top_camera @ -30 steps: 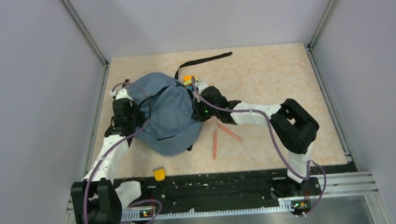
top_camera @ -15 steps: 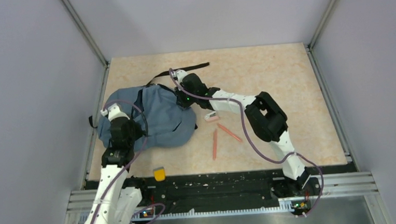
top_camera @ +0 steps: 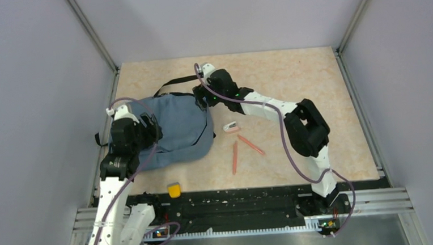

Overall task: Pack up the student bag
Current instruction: Unzip the student bag at the center of the board.

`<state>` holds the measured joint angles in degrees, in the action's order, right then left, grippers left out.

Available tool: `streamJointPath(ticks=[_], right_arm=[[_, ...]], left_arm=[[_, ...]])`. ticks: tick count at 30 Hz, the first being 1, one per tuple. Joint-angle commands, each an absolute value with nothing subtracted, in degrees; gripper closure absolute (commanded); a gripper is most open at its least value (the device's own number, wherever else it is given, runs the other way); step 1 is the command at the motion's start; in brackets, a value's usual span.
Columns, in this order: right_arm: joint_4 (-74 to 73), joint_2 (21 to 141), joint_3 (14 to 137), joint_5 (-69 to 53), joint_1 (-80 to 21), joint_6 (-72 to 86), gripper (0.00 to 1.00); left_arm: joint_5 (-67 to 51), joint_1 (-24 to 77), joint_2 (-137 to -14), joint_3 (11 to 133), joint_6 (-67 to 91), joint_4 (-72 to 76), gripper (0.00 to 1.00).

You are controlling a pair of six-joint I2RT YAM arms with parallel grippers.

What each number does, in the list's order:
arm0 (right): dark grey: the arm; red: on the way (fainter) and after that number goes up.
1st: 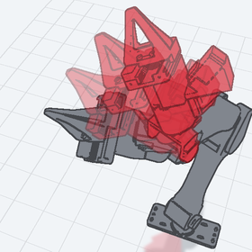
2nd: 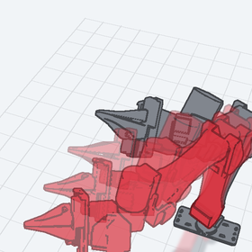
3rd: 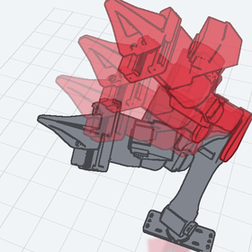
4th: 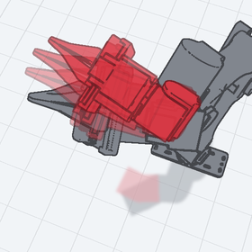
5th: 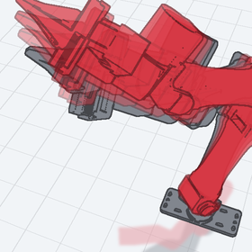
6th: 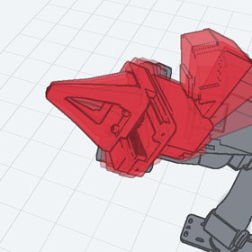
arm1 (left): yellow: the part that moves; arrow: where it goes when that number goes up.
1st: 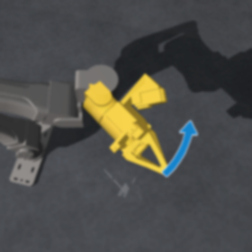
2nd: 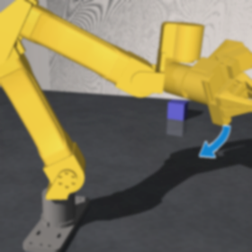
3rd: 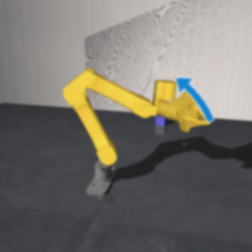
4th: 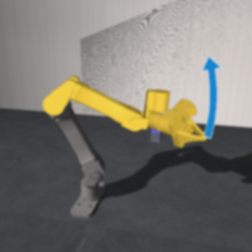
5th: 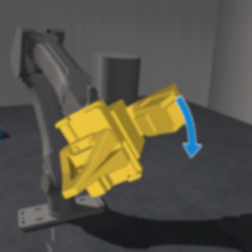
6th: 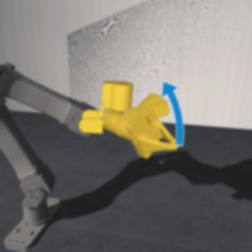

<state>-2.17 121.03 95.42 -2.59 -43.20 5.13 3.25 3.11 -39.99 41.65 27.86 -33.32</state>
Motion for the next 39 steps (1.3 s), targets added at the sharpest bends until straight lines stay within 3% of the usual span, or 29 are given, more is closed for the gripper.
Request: streamJointPath(ticks=[1,7,12,27,33,39], right_arm=[[2.95,110.55,88.39,-2.59,-42.28,6.59,0.22],[5.96,106.38,82.45,-6.75,-42.41,12.51,0.21],[9.87,103.42,77.65,-9.07,-43.20,15.27,0.21],[9.51,100.81,75.95,-10.57,-44.80,14.20,0.22],[9.14,100.50,75.85,-10.54,-45.07,13.72,0.22],[9.44,99.81,75.21,-10.63,-45.65,13.99,0.22]], left_arm=[[6.99,3.17,-44.26,52.13,21.67,-38.67,0.22],[14.71,2.31,-55.29,58.65,15.99,-40.96,0.19],[19.20,2.07,-61.79,58.82,15.15,-38.88,0.26],[17.03,1.78,-67.41,57.90,13.80,-37.62,0.27],[8.00,1.80,-67.56,55.91,11.53,-34.73,0.25],[11.52,1.76,-71.53,57.80,11.80,-37.41,0.27]])
